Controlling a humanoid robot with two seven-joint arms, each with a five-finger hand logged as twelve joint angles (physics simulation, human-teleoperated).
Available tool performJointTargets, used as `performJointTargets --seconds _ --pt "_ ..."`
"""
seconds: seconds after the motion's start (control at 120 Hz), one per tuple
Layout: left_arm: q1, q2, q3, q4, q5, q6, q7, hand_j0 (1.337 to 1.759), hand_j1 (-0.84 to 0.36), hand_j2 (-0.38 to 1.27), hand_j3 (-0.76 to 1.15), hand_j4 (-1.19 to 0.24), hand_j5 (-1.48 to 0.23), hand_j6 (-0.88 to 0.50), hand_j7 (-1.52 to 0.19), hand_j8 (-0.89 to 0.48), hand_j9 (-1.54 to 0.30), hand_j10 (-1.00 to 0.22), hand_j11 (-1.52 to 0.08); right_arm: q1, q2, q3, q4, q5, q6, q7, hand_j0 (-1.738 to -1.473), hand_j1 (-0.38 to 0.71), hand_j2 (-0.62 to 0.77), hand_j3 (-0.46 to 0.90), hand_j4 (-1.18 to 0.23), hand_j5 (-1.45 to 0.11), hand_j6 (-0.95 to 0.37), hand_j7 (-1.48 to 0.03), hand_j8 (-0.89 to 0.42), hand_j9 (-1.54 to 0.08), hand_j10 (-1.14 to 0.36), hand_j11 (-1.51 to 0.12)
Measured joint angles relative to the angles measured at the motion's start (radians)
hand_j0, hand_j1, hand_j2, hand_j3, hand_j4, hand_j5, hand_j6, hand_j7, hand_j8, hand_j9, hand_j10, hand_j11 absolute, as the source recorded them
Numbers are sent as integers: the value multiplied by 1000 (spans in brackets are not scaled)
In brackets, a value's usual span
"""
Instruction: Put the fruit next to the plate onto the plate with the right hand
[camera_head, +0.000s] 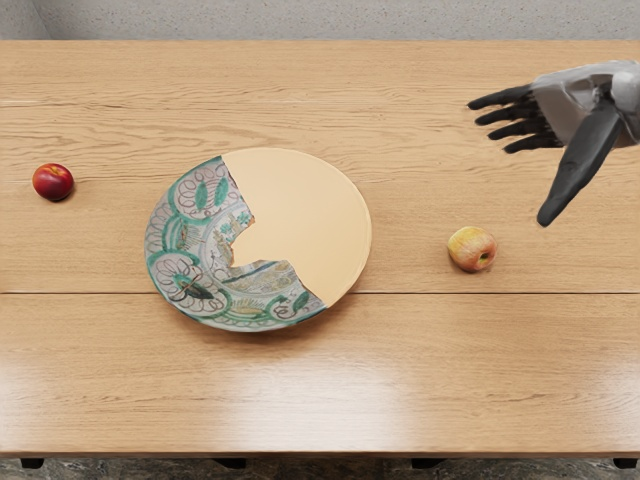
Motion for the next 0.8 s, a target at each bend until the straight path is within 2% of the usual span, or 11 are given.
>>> performJointTargets --seconds 0.142,0.217,0.267,0.35,0.408,0.467,0.625,0.8 --pt "0 0 0 0 0 0 0 1658 349 0 0 -1 -1 -1 -1 -1 -1 -1 -1 -20 -43 29 -2 -1 36 0 -1658 -349 -1 0 -3 0 -4 0 -3 0 -3 0" --pt "0 0 0 0 0 0 0 1658 349 0 0 -1 -1 -1 -1 -1 -1 -1 -1 -34 -27 34 -4 -4 38 0 -1658 -349 -1 0 -3 0 -4 0 -3 0 -3 0" --pt "0 0 0 0 0 0 0 1658 349 0 0 -1 -1 -1 -1 -1 -1 -1 -1 -52 44 35 -13 -10 1 0 -1658 -349 -1 0 -3 0 -3 0 -3 0 -3 0" --pt "0 0 0 0 0 0 0 1658 349 0 0 -1 -1 -1 -1 -1 -1 -1 -1 -96 289 30 -46 -128 -229 0 -1658 -349 -1 0 -2 0 -3 0 -3 0 -2 0" --pt "0 0 0 0 0 0 0 1658 349 0 0 -1 -1 -1 -1 -1 -1 -1 -1 -106 446 -28 -80 -204 -394 0 -1658 -349 -1 0 -2 0 -3 0 -3 0 -2 0" --pt "0 0 0 0 0 0 0 1658 349 0 0 -1 -1 -1 0 -1 0 -1 0 -104 540 -106 -102 -246 -505 0 -1658 -349 -1 0 -2 0 -3 0 -3 0 -2 0" --pt "0 0 0 0 0 0 0 1658 349 0 0 -1 0 -1 0 -1 0 -1 0 -100 634 -325 -125 -296 -716 0 -1658 -349 0 0 -2 0 -3 0 -2 0 -2 0" --pt "0 0 0 0 0 0 0 1658 349 0 0 -1 0 -1 0 -1 0 -1 0 -99 655 -398 -129 -307 -771 0 -1658 -337 -2 0 -11 -13 -12 -13 -12 -13 -11 -13"
